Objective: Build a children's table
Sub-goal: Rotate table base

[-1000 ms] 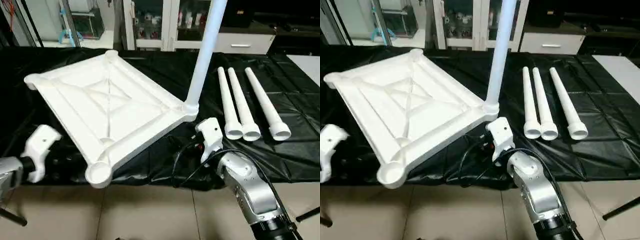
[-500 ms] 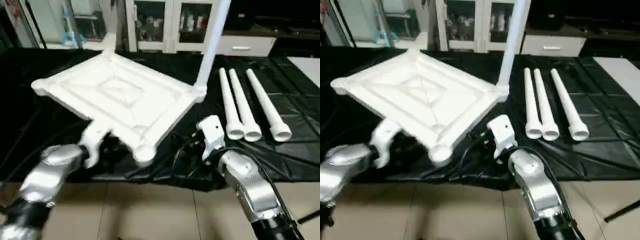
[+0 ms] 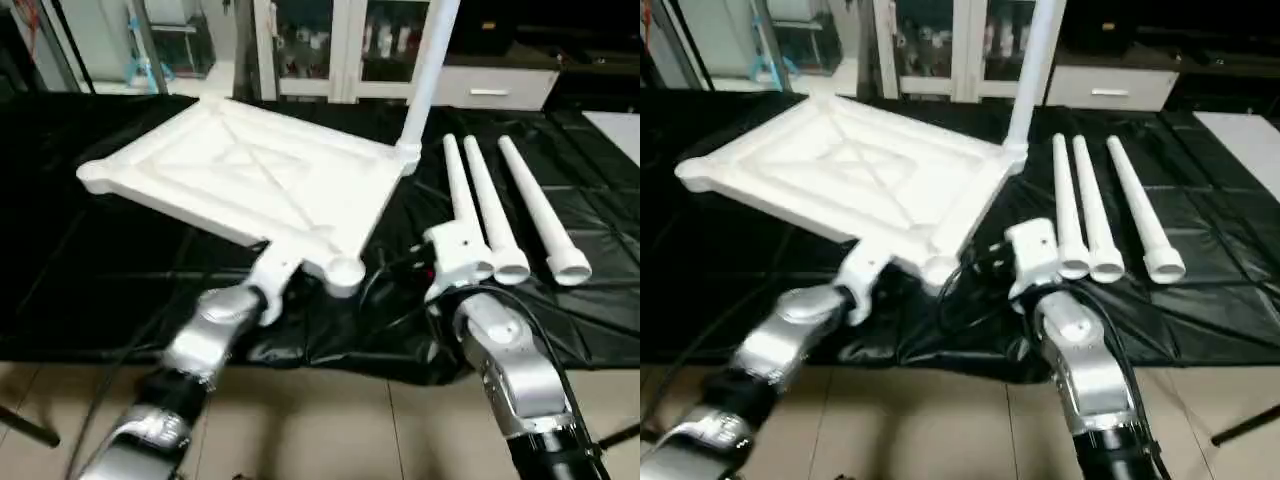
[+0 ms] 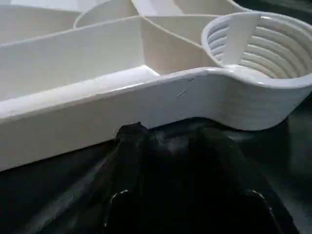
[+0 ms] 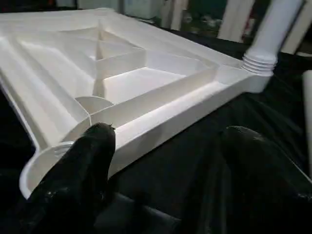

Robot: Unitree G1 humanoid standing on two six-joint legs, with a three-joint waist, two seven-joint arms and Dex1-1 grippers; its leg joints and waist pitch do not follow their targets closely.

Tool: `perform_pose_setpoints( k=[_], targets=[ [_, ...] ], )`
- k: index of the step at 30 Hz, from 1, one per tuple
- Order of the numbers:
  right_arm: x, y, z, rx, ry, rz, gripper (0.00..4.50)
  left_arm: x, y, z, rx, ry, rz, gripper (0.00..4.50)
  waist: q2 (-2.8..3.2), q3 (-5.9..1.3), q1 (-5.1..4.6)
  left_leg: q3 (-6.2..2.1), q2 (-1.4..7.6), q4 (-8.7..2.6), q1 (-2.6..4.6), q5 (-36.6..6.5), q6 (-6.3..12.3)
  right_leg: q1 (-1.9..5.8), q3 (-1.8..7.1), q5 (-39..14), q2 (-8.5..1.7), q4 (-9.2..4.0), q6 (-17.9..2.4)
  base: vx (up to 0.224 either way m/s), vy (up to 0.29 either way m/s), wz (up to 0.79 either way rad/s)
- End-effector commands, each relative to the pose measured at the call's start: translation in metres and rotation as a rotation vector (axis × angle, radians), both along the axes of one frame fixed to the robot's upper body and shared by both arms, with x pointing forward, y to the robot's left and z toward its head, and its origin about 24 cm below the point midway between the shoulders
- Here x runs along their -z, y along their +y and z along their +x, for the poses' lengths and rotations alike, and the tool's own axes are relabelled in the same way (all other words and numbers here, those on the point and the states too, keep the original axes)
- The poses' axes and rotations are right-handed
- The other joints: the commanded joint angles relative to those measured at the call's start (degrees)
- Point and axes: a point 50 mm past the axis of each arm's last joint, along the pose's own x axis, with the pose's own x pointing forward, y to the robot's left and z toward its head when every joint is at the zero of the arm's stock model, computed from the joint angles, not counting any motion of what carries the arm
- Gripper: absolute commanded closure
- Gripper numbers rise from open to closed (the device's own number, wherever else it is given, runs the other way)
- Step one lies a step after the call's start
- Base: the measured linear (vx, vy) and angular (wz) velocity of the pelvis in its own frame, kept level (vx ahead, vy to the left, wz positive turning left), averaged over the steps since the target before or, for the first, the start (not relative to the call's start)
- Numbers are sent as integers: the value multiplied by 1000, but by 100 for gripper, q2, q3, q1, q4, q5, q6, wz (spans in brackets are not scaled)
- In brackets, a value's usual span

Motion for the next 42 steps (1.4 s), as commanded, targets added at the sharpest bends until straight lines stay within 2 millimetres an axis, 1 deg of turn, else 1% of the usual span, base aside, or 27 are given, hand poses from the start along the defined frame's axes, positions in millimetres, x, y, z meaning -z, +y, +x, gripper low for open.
perform_pose_setpoints(
  k=[1, 6, 12, 14, 15, 20, 22, 23, 24, 25, 26, 27, 28, 29, 30, 31, 32, 33, 34, 35, 36, 37, 38, 39, 40, 41, 42],
  targets=[
    [-6, -3, 2, 36, -14, 11, 76, -8, -7, 7, -49, -76, -25, 268, 42, -378, -25, -152, 272, -426, 89, -1282, 72, 244, 217, -914, -303, -387, -1070, 0, 0, 0],
    [-9, -5, 0, 63, -22, 17, 76, -24, -11, 3, -37, -161, -173, 268, 55, -375, -33, -170, 300, -441, 75, -1360, 52, 260, 209, -950, -317, -389, -1112, 0, 0, 0],
    [-18, -16, -14, 141, -72, 35, 76, -45, 20, -45, -50, -259, -307, 268, 48, -366, -98, -140, 360, -436, 51, -1114, 184, 260, 211, -497, -296, -301, -1241, 0, 0, 0],
    [-21, -19, -19, 171, -101, 2, 76, -44, 33, -55, -140, -286, -302, 268, 64, -339, -149, -119, 309, -440, 55, -1239, 189, 221, 205, -774, -239, -352, -1147, 0, 0, 0],
    [-22, -19, -22, 174, -101, 3, 76, -42, 44, -58, -221, -320, -278, 268, -28, -319, -158, -118, 312, -449, 63, -1444, 153, 213, 211, -1220, -249, -391, -1032, 0, 0, 0],
    [-18, -18, -24, 152, -83, -16, 76, -45, 56, -47, -397, -381, -183, 268, 16, -265, -190, -201, 337, -514, 151, -2086, -205, 102, 187, -2184, -150, -493, -457, 0, 0, 0],
    [-17, -22, -23, 165, -79, -18, 76, -52, 50, -42, -414, -396, -183, 268, 71, -257, -251, -365, 487, -606, 270, -2467, -514, 84, 64, -1721, 43, -469, -449, 0, 0, 0],
    [-17, -24, -23, 175, -74, -10, 76, -55, 48, -40, -422, -391, -182, 268, 133, -243, -321, -552, 778, -774, 319, -2611, -466, 93, -39, -1233, 90, -343, -593, 0, 0, 0],
    [-16, -27, -23, 198, -65, -10, 76, -61, 46, -35, -436, -397, -173, 268, 241, -247, -339, -709, 1134, -996, 322, -2620, -356, 104, -135, -710, 38, -54, -748, -15, -55, 6],
    [-15, -28, -23, 205, -63, -10, 76, -62, 45, -34, -442, -401, -173, 268, 264, -263, -367, -749, 1343, -1111, 340, -2472, -144, 42, -199, -415, 23, 197, -818, 2, -109, 7],
    [-15, -29, -24, 216, -59, -6, 76, -64, 45, -31, -458, -395, -174, 268, 232, -272, -422, -770, 1363, -1095, 335, -2296, 62, 36, -195, -337, -17, 257, -850, 2, -109, 7],
    [-14, -29, -24, 230, -48, 11, 76, -65, 46, -29, -471, -388, -163, 268, 174, -293, -440, -698, 1255, -1004, 318, -1941, 523, 24, -154, -157, -104, 238, -1149, 12, -172, 1],
    [-14, -30, -25, 247, -44, 25, 76, -67, 48, -28, -485, -402, -164, 268, 117, -337, -429, -474, 905, -781, 227, -1824, 942, 58, -100, 117, -173, 35, -1771, 15, -215, 0],
    [-14, -28, -26, 245, -38, 20, 76, -64, 52, -28, -521, -364, -171, 268, 54, -342, -421, -224, 508, -503, 160, -1971, 1048, 47, -81, 60, -147, -213, -2219, 15, -215, 0],
    [-13, -28, -26, 242, -37, 16, 76, -63, 54, -28, -532, -355, -166, 268, -297, -489, -316, 64, -464, 869, -122, -1774, 1196, 400, 159, -726, -321, -658, -2475, 22, -180, -1],
    [-13, -25, -28, 232, -33, 4, 76, -63, 59, -30, -559, -361, -166, 268, -245, -388, -250, -110, -399, 1010, -359, -979, 942, 444, 177, -1508, -503, -651, -1842, 4, -155, -7],
    [-12, -23, -30, 225, -28, 4, 76, -65, 63, -31, -572, -367, -176, 268, -221, -377, -222, -173, -410, 930, -430, -824, 813, 501, 221, -1597, -532, -618, -1354, 4, -155, -7],
    [-13, -20, -32, 215, -20, 17, 76, -68, 69, -33, -582, -364, -198, 268, -212, -328, -218, -314, -341, 638, -414, -563, 727, 529, 239, -1794, -600, -619, -380, -22, -159, -2],
    [-13, -20, -32, 215, -20, 17, 76, -68, 69, -33, -582, -364, -198, 268, -65, -328, -207, -450, -195, 318, -334, -463, 972, 520, 224, -2010, -623, -734, 367, -33, -115, 0],
    [-11, -18, -33, 205, -5, 24, 76, -72, 73, -34, -581, -382, -202, 268, 2, -315, -193, -538, -32, 163, -258, -531, 1102, 498, 157, -2175, -661, -805, 538, -33, -115, 0],
    [-11, -14, -33, 165, 10, 33, 76, -81, 79, -34, -605, -419, -196, 268, 163, -344, -241, -878, 472, -132, -152, -699, 1292, 412, -48, -2162, -426, -645, 673, -49, -100, -7],
    [-11, -14, -32, 158, 12, 35, 76, -82, 79, -34, -608, -424, -195, 268, 184, -388, -251, -1146, 1086, -338, 84, -1018, 1528, 296, -61, -1555, -415, -215, 487, -27, -56, -7],
    [-10, -12, -31, 148, 16, 38, 76, -83, 80, -34, -613, -431, -194, 268, 172, -352, -301, -1208, 1203, -430, 109, -1149, 1648, 257, 9, -1122, -480, 75, 342, -19, -104, -7],
    [-8, -10, -29, 138, 21, 43, 76, -84, 82, -33, -624, -431, -189, 268, 160, -307, -256, -1078, 1048, -407, 118, -1314, 1564, 143, 196, -608, -615, 143, -19, -15, -86, 7],
    [-6, -10, -27, 134, 28, 31, 76, -84, 82, -34, -632, -429, -184, 268, 64, -244, -215, -930, 801, -308, 42, -1567, 1301, 130, 312, -783, -670, -108, -146, -42, -127, 8],
    [-6, -8, -25, 119, 27, 25, 76, -85, 82, -36, -637, -428, -180, 268, -174, -144, -79, -462, -77, 316, 101, -1546, 591, 175, 319, -3757, -807, -796, 542, -50, -79, 8],
    [-7, -6, -24, 110, 25, 23, 76, -86, 82, -37, -638, -428, -178, 268, -145, -77, -6, -335, -287, 636, 132, -993, 519, 143, 401, -6043, -744, -1023, 1075, -57, -57, -5]
  ],
)
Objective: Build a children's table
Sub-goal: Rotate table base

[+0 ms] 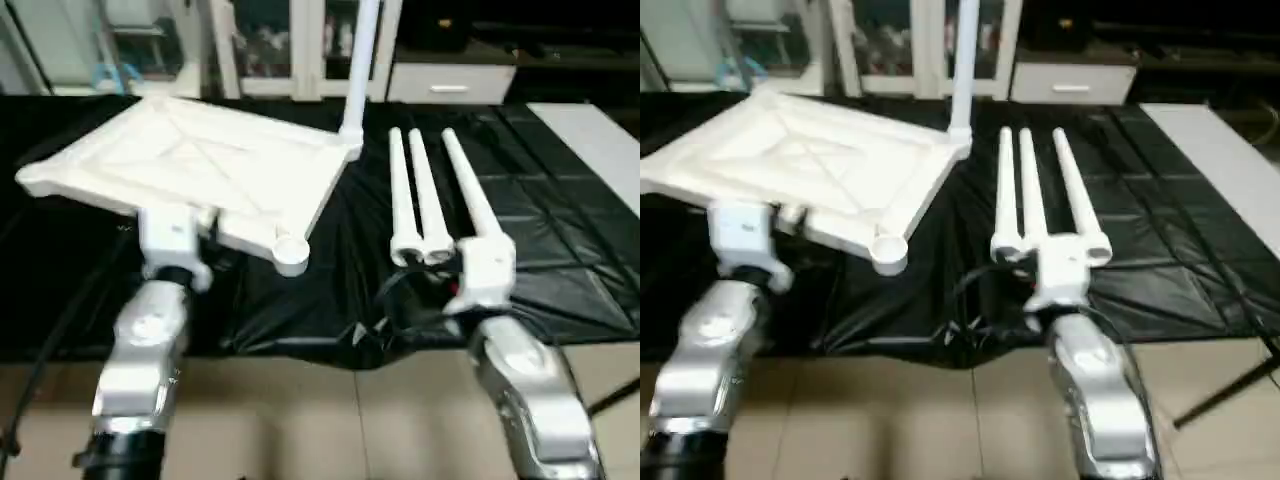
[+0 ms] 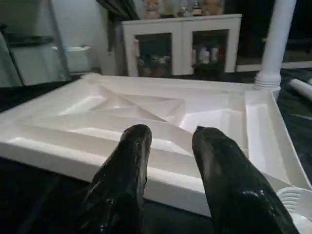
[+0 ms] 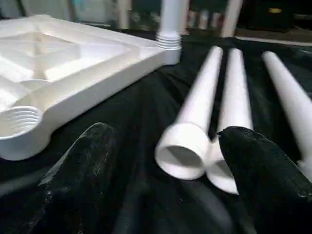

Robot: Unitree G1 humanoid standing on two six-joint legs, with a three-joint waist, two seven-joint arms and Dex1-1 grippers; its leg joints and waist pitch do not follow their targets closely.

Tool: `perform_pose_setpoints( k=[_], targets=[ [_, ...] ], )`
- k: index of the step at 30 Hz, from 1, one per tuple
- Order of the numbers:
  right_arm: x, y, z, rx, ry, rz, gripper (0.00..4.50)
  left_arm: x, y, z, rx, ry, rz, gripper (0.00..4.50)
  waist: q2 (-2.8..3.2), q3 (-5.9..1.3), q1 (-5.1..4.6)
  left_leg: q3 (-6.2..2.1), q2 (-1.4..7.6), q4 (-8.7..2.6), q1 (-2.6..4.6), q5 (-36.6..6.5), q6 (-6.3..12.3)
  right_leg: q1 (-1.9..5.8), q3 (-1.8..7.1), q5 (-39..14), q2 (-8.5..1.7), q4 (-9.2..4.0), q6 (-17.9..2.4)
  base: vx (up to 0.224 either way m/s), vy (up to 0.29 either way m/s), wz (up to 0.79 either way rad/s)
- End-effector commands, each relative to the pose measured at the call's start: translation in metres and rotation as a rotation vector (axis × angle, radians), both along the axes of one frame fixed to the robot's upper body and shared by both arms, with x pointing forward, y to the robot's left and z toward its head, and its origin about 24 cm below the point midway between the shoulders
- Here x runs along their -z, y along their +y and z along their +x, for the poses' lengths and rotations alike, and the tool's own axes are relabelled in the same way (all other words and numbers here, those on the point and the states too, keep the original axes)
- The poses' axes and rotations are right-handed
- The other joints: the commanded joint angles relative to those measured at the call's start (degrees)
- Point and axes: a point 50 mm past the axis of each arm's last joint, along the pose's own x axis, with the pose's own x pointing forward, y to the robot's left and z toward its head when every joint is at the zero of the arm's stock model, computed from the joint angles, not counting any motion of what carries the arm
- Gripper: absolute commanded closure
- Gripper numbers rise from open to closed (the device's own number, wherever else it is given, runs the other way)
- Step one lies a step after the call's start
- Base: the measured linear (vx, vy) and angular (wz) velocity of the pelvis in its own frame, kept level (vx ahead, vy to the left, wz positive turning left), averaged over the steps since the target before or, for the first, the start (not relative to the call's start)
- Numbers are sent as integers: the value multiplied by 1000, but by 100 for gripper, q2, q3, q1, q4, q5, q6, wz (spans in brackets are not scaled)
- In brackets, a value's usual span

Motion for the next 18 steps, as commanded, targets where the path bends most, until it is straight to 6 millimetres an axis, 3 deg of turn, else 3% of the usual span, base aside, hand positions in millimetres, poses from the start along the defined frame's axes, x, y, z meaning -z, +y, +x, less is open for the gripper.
perform_pose_setpoints(
  k=[1, 2, 3, 4, 5, 6, 7, 8, 9, 10, 11, 12, 13, 14, 15, 16, 17, 18],
  targets=[
    [-2, 4, 2, -28, -1, 7, 76, 0, 0, -3, -17, 7, 11, 268, -109, -165, 72, -32, 61, -26, 25, -710, 189, 298, 674, -6036, -1035, -1245, 1909, -53, -34, -5],
    [-3, 5, 3, -37, 2, 28, 76, 3, 1, -6, -23, 17, 13, 268, -55, -154, 98, -43, 147, -139, 203, -939, 207, 230, 484, -5811, -906, -1312, 1991, -53, -34, -5],
    [-5, 5, 4, -38, 6, 46, 76, 5, 1, -8, -27, 25, 23, 268, 61, -223, 10, -183, 557, -468, 658, -1780, 164, 160, 91, -4732, -658, -1304, 1718, -76, -8, 2],
    [-6, 5, 5, -39, 7, 50, 76, 6, 1, -8, -26, 27, 27, 268, 146, -174, -59, -448, 1047, -753, 784, -2800, 209, 226, -173, -3978, -565, -1125, 1468, -48, 78, -10],
    [-6, 4, 6, -38, 7, 52, 76, 6, 0, -8, -24, 27, 29, 268, 315, -78, 47, -418, 1251, -1385, 271, -4636, -295, 420, -245, -1655, -380, 367, 537, -48, 78, -10],
    [-6, 4, 7, -41, 7, 48, 76, 6, -1, -8, -17, 27, 32, 268, 244, -130, -82, -422, 1156, -1563, 538, -5273, -346, 303, -85, -935, -347, 558, 308, 43, 61, -8],
    [-5, 3, 9, -41, 11, 45, 76, 6, -3, -8, -10, 25, 43, 268, 253, -134, 4, -341, 1107, -1536, 590, -5515, -427, 374, 78, -1009, -521, 470, 289, 78, -39, 5],
    [-4, 3, 12, -43, 8, 47, 76, 5, -5, -7, 5, 20, 49, 268, 160, -110, -32, -294, 986, -1490, 611, -5397, -438, 418, 198, -1391, -592, 331, 290, 78, -39, 5],
    [-4, 2, 16, -43, 5, 47, 76, 4, -8, -5, 18, 14, 58, 268, 9, -218, -49, -223, 599, -1109, 605, -4470, -540, 595, 467, -2570, -896, -279, 239, 52, -65, -13],
    [-4, 2, 18, -41, 4, 46, 76, 3, -9, -5, 22, 12, 62, 268, -122, -178, 53, -86, 422, -727, 308, -3278, -437, 782, 734, -3752, -1271, -699, 290, 37, -63, -8],
    [-4, 1, 21, -35, 1, 47, 76, 2, -10, -3, 25, 9, 65, 268, -209, -255, 351, -128, 337, 115, 2, -1042, 154, 1051, 1268, -5099, -1741, -1096, 297, 37, -63, -8],
    [-6, 1, 23, -31, -2, 47, 76, 1, -11, -3, 24, 7, 66, 268, -239, -284, 433, -263, 290, 307, -413, -318, 299, 1331, 1303, -4425, -1638, -945, -26, 83, -38, 4],
    [-7, 1, 25, -29, -6, 46, 76, 0, -12, -3, 22, 3, 65, 268, -193, -281, 454, -277, 292, 207, -513, 173, 233, 1350, 1047, -3345, -1368, -879, -389, 120, -4, 1],
    [-8, 0, 27, -30, -9, 45, 76, -1, -12, -3, 20, 0, 63, 268, -171, -331, 456, -251, 285, 73, -500, 473, 230, 1368, 887, -2754, -1181, -831, -546, 120, -4, 1],
    [-11, 1, 30, -32, -13, 46, 76, -2, -12, -3, 21, -1, 63, 268, -85, -392, 400, -188, 341, -330, -404, 1138, 337, 1341, 528, -1797, -796, -728, -542, 145, 29, 10],
    [-11, 1, 30, -32, -13, 46, 76, -2, -12, -3, 21, -1, 63, 268, 196, -451, 297, -273, 508, -685, 74, 1520, 442, 1108, 140, -1149, -468, -571, -176, 204, 84, 1],
    [-10, 1, 31, -33, -12, 48, 76, 0, -11, -4, 16, 1, 64, 268, 291, -514, 121, -668, 774, -772, 420, 1513, 976, 813, -2, -850, -253, -85, 124, 204, 84, 1],
    [-9, 1, 32, -34, -12, 49, 76, 2, -10, -4, 4, 7, 63, 268, 270, -700, -140, -1239, 1349, -688, 1244, 1942, 2169, -72, 119, -1322, -376, 550, 512, 247, 52, -5]
  ],
)
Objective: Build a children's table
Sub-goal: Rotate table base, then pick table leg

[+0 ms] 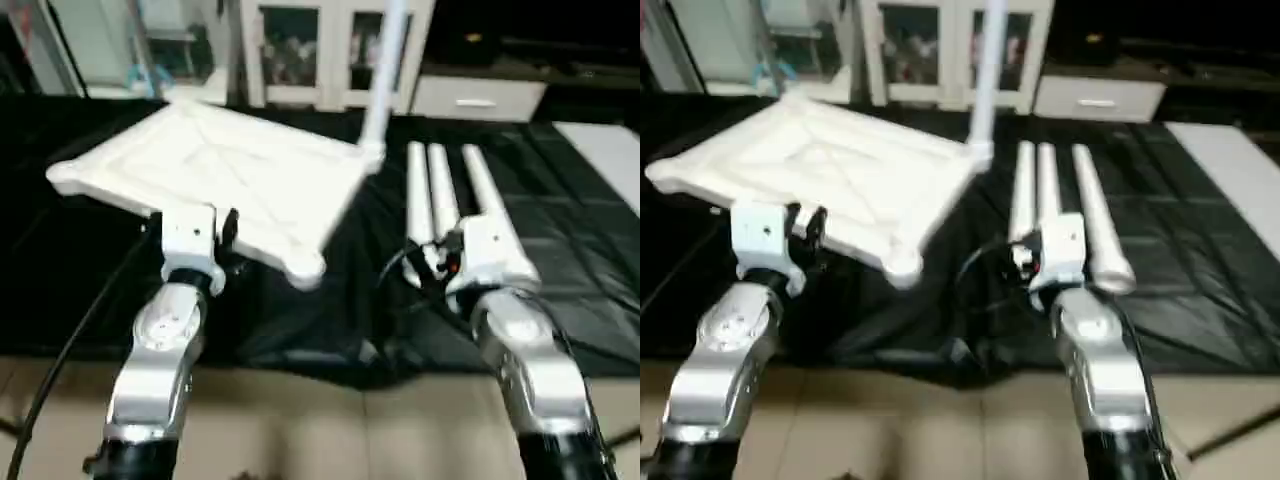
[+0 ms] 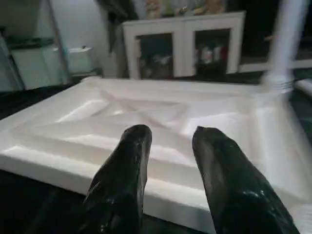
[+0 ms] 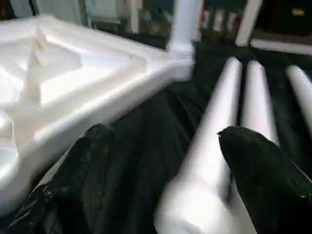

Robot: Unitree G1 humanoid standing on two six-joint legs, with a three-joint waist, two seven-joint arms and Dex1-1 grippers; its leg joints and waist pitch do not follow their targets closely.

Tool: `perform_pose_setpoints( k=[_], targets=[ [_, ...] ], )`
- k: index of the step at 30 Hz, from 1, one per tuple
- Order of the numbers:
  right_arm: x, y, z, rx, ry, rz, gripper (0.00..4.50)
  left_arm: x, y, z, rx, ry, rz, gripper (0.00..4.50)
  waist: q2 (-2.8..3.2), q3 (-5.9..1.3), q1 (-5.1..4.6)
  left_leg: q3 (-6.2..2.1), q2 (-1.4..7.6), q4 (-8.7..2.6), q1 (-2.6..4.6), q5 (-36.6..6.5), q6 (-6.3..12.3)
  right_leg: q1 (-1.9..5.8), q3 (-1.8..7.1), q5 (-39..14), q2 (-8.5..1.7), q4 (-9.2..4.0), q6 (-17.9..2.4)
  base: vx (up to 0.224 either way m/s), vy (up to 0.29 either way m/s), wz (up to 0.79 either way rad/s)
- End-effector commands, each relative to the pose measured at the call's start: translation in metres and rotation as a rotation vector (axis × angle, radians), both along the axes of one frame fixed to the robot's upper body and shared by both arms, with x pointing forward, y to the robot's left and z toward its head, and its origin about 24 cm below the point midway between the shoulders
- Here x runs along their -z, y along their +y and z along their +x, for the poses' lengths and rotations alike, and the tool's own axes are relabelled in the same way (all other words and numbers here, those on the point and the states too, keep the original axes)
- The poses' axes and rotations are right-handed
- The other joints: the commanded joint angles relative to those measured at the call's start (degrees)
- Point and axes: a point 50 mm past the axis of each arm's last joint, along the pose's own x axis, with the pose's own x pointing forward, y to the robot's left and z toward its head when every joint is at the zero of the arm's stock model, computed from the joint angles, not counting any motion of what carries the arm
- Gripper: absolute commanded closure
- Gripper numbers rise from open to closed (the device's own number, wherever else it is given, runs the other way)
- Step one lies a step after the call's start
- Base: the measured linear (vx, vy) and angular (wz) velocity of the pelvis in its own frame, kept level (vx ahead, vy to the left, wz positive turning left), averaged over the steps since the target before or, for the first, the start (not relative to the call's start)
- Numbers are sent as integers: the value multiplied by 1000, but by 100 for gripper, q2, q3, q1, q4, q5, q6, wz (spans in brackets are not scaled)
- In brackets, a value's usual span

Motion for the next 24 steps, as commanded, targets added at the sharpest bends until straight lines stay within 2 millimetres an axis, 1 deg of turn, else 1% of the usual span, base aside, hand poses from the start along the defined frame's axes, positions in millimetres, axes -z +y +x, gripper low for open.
perform_pose_setpoints(
  k=[1, 2, 3, 4, 5, 6, 7, 8, 9, 10, 11, 12, 13, 14, 15, 16, 17, 18, 19, 20, 21, 22, 23, 24],
  targets=[
    [1, -8, 1, 17, -4, -8, 76, -1, -3, 0, -4, -9, 7, 268, 228, -479, -176, -746, 856, -303, 1053, 2110, 2545, -922, 161, -193, -215, 324, 427, 205, 22, 7],
    [1, -7, 2, 7, -9, -11, 76, -3, -3, 1, -8, -14, -6, 268, 180, -458, -206, -649, 841, -341, 978, 2167, 2516, -987, 194, 14, -240, 384, 596, 205, 22, 7],
    [0, -6, 2, 1, -12, -13, 76, -4, -2, 1, -8, -18, -13, 268, 58, -454, -209, -430, 766, -405, 916, 2190, 2506, -1108, 234, 463, -270, 392, 729, 156, 31, 15],
    [0, -5, 2, -4, -14, -11, 76, -6, -3, 3, 1, -22, -8, 268, -75, -344, -249, -186, 638, -568, 697, 1660, 2526, -1074, 320, 1002, -317, 215, 525, 143, -32, 4],
    [-1, -5, 2, -5, -15, -10, 76, -6, -4, 4, 5, -24, -5, 268, -163, -284, -219, 14, 436, -606, 540, 1035, 2359, -944, 359, 1334, -344, -69, 253, 143, -32, 4],
    [1, -5, 3, -6, -19, -33, 76, -6, -6, 5, 24, -22, 8, 268, -536, -314, -122, 397, -312, -216, 209, -549, 1711, -439, 797, 1029, -507, -744, -10, 113, -69, 1],
    [3, -5, 4, -4, -20, -45, 76, -7, -6, 6, 28, -22, 10, 268, -567, -257, 80, 368, -527, 199, 53, -1093, 1383, -182, 1173, -478, -891, -1097, -48, 124, -80, -4],
    [3, -5, 4, -2, -20, -53, 76, -7, -6, 6, 29, -22, 12, 268, -484, -323, 163, 70, -392, 595, -245, -635, 842, 273, 1290, -1816, -1253, -1059, -470, 124, -80, -4],
    [1, -5, 5, 21, -17, -39, 76, -7, -6, 6, 39, -20, 8, 268, -399, -259, 202, -26, -305, 642, -316, -263, 436, 216, 1209, -2023, -1245, -1094, -741, 125, -55, -12],
    [0, -5, 5, 33, -13, -36, 76, -7, -6, 6, 46, -18, 7, 268, -292, -191, 189, -88, -149, 560, -333, -96, 258, 198, 1090, -1898, -1296, -1161, -1217, 93, 7, -7],
    [-1, -6, 6, 59, 2, -31, 76, -7, -7, 6, 59, -14, 2, 268, -209, -163, 170, -104, -45, 423, -290, 14, 222, 138, 940, -1935, -1254, -1199, -1370, 93, 7, -7],
    [1, -8, 7, 89, 67, -46, 76, -6, -11, 5, 112, 3, -27, 268, -86, -150, 138, -33, 24, -60, -223, 181, 311, 92, 624, -1855, -872, -1157, -1311, 103, 49, 0],
    [2, -9, 7, 95, 96, -53, 76, -4, -13, 5, 139, 18, -29, 268, -7, -180, 89, 8, 78, -300, -56, 322, 320, 43, 447, -1608, -653, -1126, -1169, 137, 99, 2],
    [4, -9, 8, 83, 153, -38, 76, -2, -17, 4, 190, 38, -19, 268, 192, -166, -112, -286, 361, -604, 102, -302, 448, -214, 244, -860, -214, -666, -801, 137, 99, 2],
    [5, -8, 9, 71, 189, -24, 59, 0, -20, 3, 225, 53, -7, 265, 222, -337, -257, -601, 570, -480, 662, 275, 845, -639, 287, 269, -253, -250, -559, 163, 107, 2],
    [5, -9, 10, 71, 218, -11, 42, 0, -24, 0, 292, 56, 6, 264, 165, -362, -235, -606, 549, -332, 641, 1820, 1268, -740, 366, 995, -344, -215, -261, 129, 73, 8],
    [4, -10, 11, 74, 235, -8, 42, 0, -27, -2, 344, 50, 14, 264, 121, -358, -229, -540, 478, -225, 583, 2628, 1414, -761, 443, 1375, -421, -306, -145, 129, 73, 8],
    [3, -12, 14, 88, 264, -26, 42, -5, -32, -8, 463, 21, 24, 264, 7, -419, -137, -324, 190, 52, 446, 4068, 1268, -713, 617, 2556, -574, -450, -231, 78, 57, 7],
    [3, -12, 15, 92, 268, -28, 39, -6, -33, -9, 486, 22, 24, 264, -89, -519, -101, -186, -103, 72, 120, 4824, 951, -344, 727, 4044, -539, -258, -339, 0, 0, 0],
    [2, -13, 17, 97, 274, -31, 27, -7, -34, -10, 514, 22, 23, 264, -74, -558, -26, -146, -145, 64, 80, 4782, 800, -280, 711, 4562, -508, -218, -378, 0, 0, 0],
    [3, -13, 22, 109, 306, -56, 3, -10, -37, -14, 621, 46, 33, 264, -81, -519, -9, -98, -110, 2, 8, 4163, 570, -276, 686, 4772, -504, -240, -467, 0, 0, 0],
    [3, -13, 22, 109, 306, -56, 3, -10, -37, -14, 621, 46, 33, 264, -58, -435, -22, -79, -59, -105, -78, 3206, 305, -249, 643, 4217, -539, -314, -621, 0, 0, 0],
    [3, -13, 25, 118, 316, -61, 0, -12, -38, -15, 661, 54, 43, 264, -40, -391, -23, -65, -1, -151, -72, 2598, 173, -253, 642, 3749, -580, -376, -701, 0, 0, 0],
    [4, -14, 28, 130, 352, -94, 0, -13, -41, -19, 741, 82, 64, 264, -8, -317, -56, -65, 85, -258, -70, 1385, -59, -215, 653, 2696, -635, -464, -894, -55, -20, 1]
  ],
)
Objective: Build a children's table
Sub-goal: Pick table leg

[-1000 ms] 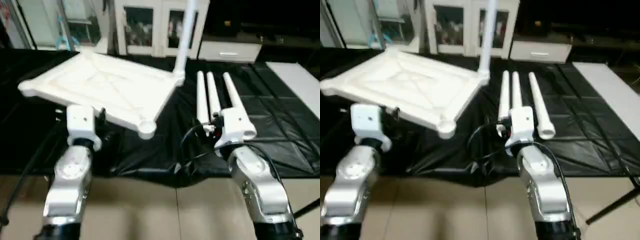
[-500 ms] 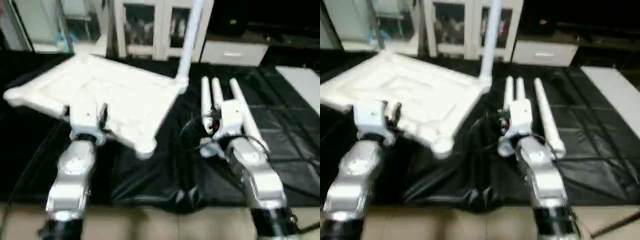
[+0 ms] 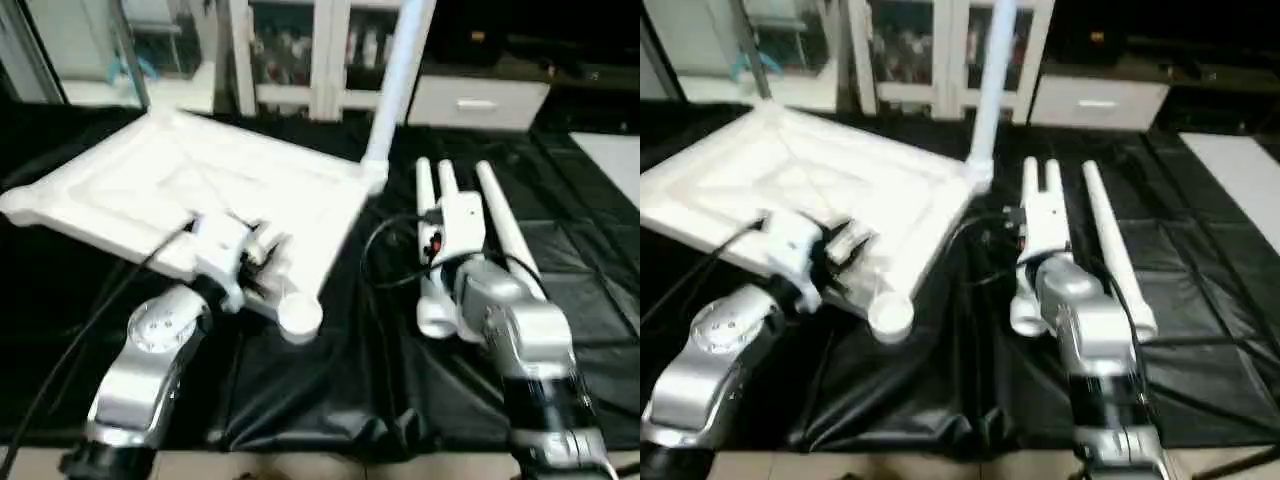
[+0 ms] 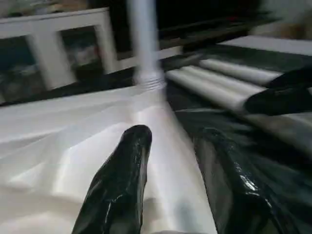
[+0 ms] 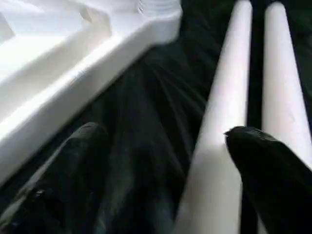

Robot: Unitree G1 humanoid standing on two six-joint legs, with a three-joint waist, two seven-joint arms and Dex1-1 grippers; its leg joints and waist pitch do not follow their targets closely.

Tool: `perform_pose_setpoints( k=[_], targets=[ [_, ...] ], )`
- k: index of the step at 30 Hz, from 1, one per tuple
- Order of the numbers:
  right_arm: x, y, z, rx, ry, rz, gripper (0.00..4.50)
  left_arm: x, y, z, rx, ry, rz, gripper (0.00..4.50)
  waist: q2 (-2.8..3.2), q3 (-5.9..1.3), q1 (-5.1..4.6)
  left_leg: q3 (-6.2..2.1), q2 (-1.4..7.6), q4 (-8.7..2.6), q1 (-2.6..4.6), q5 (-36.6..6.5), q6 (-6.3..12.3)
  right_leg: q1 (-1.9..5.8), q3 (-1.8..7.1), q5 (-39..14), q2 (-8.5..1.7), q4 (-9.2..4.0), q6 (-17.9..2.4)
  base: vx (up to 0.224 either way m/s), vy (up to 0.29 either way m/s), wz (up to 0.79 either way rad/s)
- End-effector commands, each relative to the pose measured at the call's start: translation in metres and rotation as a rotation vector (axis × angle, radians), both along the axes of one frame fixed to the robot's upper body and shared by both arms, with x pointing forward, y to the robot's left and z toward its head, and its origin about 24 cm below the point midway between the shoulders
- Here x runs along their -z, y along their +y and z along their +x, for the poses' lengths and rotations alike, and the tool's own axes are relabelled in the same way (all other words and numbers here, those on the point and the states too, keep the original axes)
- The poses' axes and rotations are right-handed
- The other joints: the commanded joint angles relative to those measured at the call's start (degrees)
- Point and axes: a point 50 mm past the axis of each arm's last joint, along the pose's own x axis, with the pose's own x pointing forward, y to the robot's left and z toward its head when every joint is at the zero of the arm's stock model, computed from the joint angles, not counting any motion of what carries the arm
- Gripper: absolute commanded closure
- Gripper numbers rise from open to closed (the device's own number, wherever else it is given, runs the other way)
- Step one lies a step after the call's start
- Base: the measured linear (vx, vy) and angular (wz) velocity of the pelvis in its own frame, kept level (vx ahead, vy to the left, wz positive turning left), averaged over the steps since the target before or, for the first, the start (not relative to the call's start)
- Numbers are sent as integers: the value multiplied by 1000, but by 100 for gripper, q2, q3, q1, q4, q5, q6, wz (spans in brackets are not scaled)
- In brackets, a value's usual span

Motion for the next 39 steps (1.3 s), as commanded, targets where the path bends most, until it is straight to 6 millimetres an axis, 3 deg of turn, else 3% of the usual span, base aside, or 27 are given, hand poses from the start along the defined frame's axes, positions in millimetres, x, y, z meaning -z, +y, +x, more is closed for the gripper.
perform_pose_setpoints(
  k=[1, 2, 4, 6, 7, 8, 9, 12, 17, 18, 20, 22, 24, 28, 32, 36, 39],
  targets=[
    [-1, -5, 6, 26, 50, -51, 0, -7, -6, -6, 136, 18, 32, 264, 81, -308, 12, -108, 517, -505, 167, 928, -267, 344, 241, 1624, -503, -367, -1189, -72, -19, 0],
    [-1, -5, 7, 27, 55, -54, 0, -7, -6, -7, 145, 21, 36, 264, 80, -259, -18, -115, 533, -601, 172, 120, -410, 382, 258, 837, -530, -421, -1296, -72, -19, 0],
    [1, -5, 11, 38, 103, -77, 0, -7, -6, -12, 236, 64, 81, 264, 114, -178, -51, -97, 568, -727, 253, -1024, -561, 329, 298, -346, -551, -528, -1324, -74, -16, 1],
    [3, -6, 14, 51, 139, -86, 0, -7, -6, -17, 309, 104, 107, 264, 115, -149, -42, -96, 569, -756, 267, -1461, -592, 312, 334, -1038, -595, -604, -1244, -69, -19, 0],
    [7, -7, 17, 65, 174, -94, 0, -9, -6, -20, 361, 124, 111, 264, 146, -166, -32, -88, 570, -748, 272, -1439, -601, 302, 336, -1081, -607, -600, -1244, -54, -25, -1],
    [10, -7, 18, 74, 192, -95, 0, -10, -6, -20, 372, 127, 108, 264, 125, -177, -40, -37, 580, -743, 271, -1303, -587, 277, 332, -1045, -586, -601, -1255, -54, -25, -1],
    [12, -7, 19, 76, 203, -95, 0, -11, -6, -19, 375, 127, 106, 264, 156, -175, -24, 3, 585, -737, 252, -1159, -588, 264, 334, -921, -578, -598, -1284, 0, 0, 0],
    [21, -3, 21, 52, 256, -92, 0, -12, -6, -19, 385, 140, 102, 264, 159, -207, 1, 70, 607, -718, 215, -717, -513, 292, 320, -320, -552, -545, -1356, 0, 0, 0],
    [32, -2, 21, 42, 317, -109, 0, -13, -4, -20, 382, 179, 91, 264, 139, -234, -2, 118, 626, -710, 206, -448, -491, 300, 292, 109, -528, -490, -1429, 0, 0, 0],
    [35, -2, 21, 37, 337, -105, 0, -14, -4, -21, 385, 200, 70, 237, 136, -236, 3, 126, 626, -703, 205, -419, -470, 302, 293, 189, -532, -484, -1442, 0, 0, 0],
    [37, -3, 22, 36, 355, -105, 0, -15, -4, -23, 393, 226, 44, 230, 109, -227, 2, 129, 634, -716, 202, -479, -464, 300, 290, 117, -535, -494, -1463, 0, 0, 0],
    [39, -4, 22, 40, 359, -110, 0, -16, -3, -26, 407, 238, 46, 224, 121, -213, 11, 130, 636, -729, 208, -670, -488, 285, 296, -151, -543, -518, -1465, 0, 0, 0],
    [40, -6, 23, 41, 365, -113, 36, -14, -3, -28, 419, 243, 61, 195, 120, -205, 10, 127, 643, -741, 216, -771, -503, 271, 299, -290, -536, -532, -1410, 0, 0, 0],
    [43, -8, 22, 41, 380, -124, 62, -14, -3, -29, 415, 238, 79, 175, 116, -187, 6, 120, 648, -768, 225, -1075, -568, 241, 311, -708, -541, -571, -1308, 0, 0, 0],
    [45, -8, 23, 35, 388, -133, 91, -16, -2, -27, 409, 234, 86, 145, 136, -187, 7, 107, 650, -780, 230, -1202, -635, 221, 312, -804, -543, -575, -1275, 0, 0, 0],
    [48, -10, 23, 56, 392, -121, 128, -18, -2, -27, 404, 232, 96, 107, 124, -183, 5, 103, 649, -787, 222, -1273, -650, 216, 319, -861, -552, -589, -1248, 0, 0, 0],
    [50, -12, 22, 102, 391, -62, 165, -19, -2, -27, 402, 218, 107, 85, 88, -198, 11, 117, 651, -791, 220, -1080, -605, 227, 318, -659, -542, -585, -1262, 0, 0, 0]
  ],
)
